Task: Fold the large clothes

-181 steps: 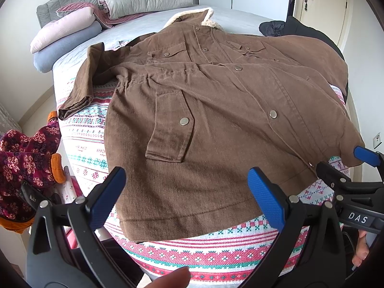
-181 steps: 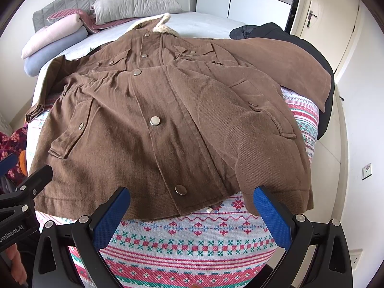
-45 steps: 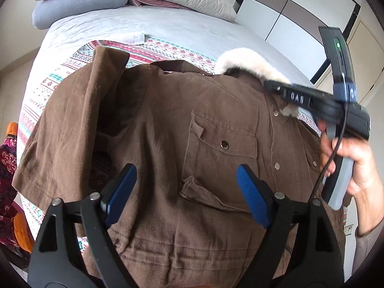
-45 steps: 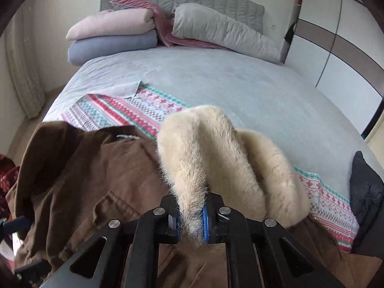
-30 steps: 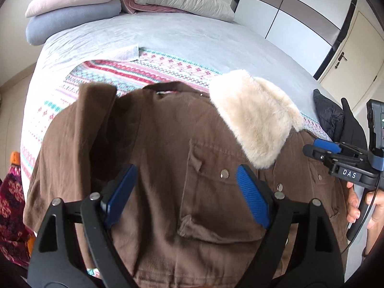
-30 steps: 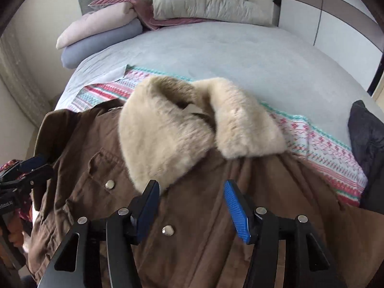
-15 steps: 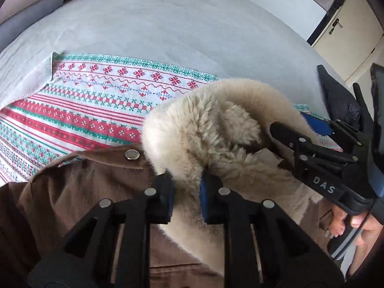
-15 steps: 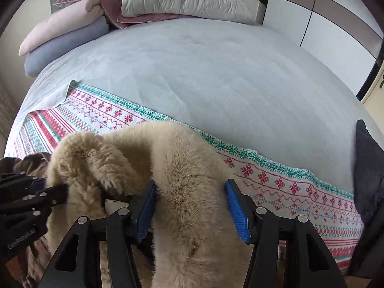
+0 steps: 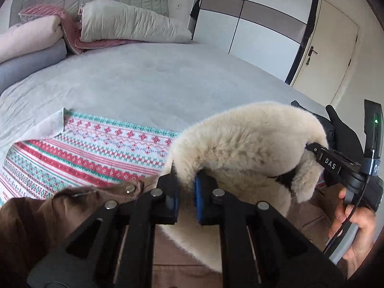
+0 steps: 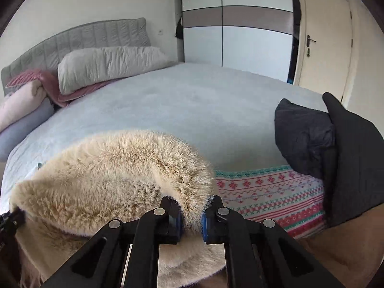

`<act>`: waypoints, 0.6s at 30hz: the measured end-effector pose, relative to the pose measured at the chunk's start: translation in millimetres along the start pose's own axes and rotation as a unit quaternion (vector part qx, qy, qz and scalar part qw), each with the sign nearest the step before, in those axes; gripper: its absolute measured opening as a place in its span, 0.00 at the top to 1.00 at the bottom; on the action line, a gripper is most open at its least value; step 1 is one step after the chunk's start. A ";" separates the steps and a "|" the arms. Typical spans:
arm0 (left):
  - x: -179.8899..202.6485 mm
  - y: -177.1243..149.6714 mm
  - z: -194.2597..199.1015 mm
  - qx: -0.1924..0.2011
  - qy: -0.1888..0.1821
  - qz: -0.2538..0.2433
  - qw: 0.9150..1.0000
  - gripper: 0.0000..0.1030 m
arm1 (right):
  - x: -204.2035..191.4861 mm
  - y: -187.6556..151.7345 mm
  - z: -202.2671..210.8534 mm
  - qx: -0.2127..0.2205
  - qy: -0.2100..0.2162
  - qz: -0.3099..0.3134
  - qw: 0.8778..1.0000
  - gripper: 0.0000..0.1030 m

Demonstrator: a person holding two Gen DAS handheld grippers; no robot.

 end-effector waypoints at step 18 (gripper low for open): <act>-59.8 -9.1 -26.9 -0.089 0.060 -0.008 0.994 0.25 | 27.9 -14.9 -20.4 -0.088 0.099 -0.054 0.990 0.41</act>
Point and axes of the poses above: each gripper's, at about its wrist camera, not at the fingertips, and z roughly against the way its jaws point, x to its right, y to its top, the point moved 6 cm from there along -z, roughly the way its jaws point, and after that the axes turned 4 degrees about x, right-handed, at the moved point
